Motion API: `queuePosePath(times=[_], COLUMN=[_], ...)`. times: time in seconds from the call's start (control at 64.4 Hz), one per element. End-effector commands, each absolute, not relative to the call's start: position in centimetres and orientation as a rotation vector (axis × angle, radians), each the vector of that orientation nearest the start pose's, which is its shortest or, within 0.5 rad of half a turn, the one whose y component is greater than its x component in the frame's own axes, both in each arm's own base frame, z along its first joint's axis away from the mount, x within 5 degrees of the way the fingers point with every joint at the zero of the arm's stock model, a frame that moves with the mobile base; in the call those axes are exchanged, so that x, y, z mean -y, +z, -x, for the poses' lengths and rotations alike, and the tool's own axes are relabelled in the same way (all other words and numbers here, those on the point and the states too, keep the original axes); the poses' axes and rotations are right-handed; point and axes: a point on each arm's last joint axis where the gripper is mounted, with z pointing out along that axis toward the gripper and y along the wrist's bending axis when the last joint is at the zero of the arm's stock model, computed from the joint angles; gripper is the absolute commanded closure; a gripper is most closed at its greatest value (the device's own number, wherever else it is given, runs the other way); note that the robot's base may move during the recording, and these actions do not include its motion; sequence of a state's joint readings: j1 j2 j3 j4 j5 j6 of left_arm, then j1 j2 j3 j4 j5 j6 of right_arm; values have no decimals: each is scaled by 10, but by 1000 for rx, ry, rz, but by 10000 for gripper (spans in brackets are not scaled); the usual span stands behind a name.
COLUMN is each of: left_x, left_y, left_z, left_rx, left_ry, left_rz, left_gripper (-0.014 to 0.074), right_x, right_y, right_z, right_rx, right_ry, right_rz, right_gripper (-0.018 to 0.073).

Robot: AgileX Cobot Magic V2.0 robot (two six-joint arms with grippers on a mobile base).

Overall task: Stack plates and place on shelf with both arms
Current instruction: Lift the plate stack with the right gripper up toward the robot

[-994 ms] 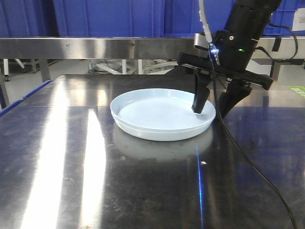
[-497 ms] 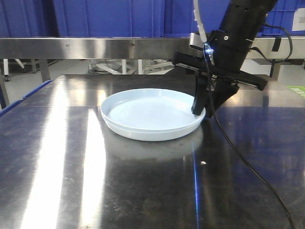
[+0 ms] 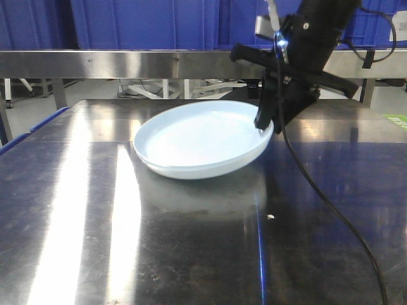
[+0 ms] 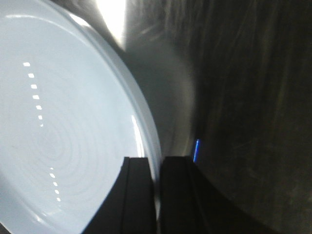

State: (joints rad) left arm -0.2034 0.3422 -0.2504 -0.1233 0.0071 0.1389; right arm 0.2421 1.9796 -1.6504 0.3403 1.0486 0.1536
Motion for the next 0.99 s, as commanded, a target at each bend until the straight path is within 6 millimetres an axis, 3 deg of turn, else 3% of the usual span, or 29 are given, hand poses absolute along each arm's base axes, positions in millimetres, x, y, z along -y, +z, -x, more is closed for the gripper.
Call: queuePosePath(times=[0.0, 0.295, 0.45, 0.652, 0.761, 0.978], left_x=[17, 17, 17, 17, 17, 17], left_y=[290, 290, 290, 290, 290, 290], left_z=[-87, -87, -87, -87, -87, -87], left_rx=[-1474, -1474, -1474, -1474, -1474, -1474], left_ry=[-146, -146, -146, -146, -146, -146], left_rz=[-152, -152, -152, -152, -152, -152], left_gripper=[516, 516, 516, 516, 516, 516], right_x=[-124, -120, -109, -68, -46, -33], right_y=[294, 319, 318, 312, 308, 299], right_z=[-397, -389, -375, -344, -322, -275], right_rx=[-2716, -2587, -2459, -2288, -2192, -2079], right_ry=[590, 590, 558, 480, 391, 271], right_rz=[-36, -12, -45, -198, -191, -107], right_gripper=[511, 511, 511, 511, 511, 511])
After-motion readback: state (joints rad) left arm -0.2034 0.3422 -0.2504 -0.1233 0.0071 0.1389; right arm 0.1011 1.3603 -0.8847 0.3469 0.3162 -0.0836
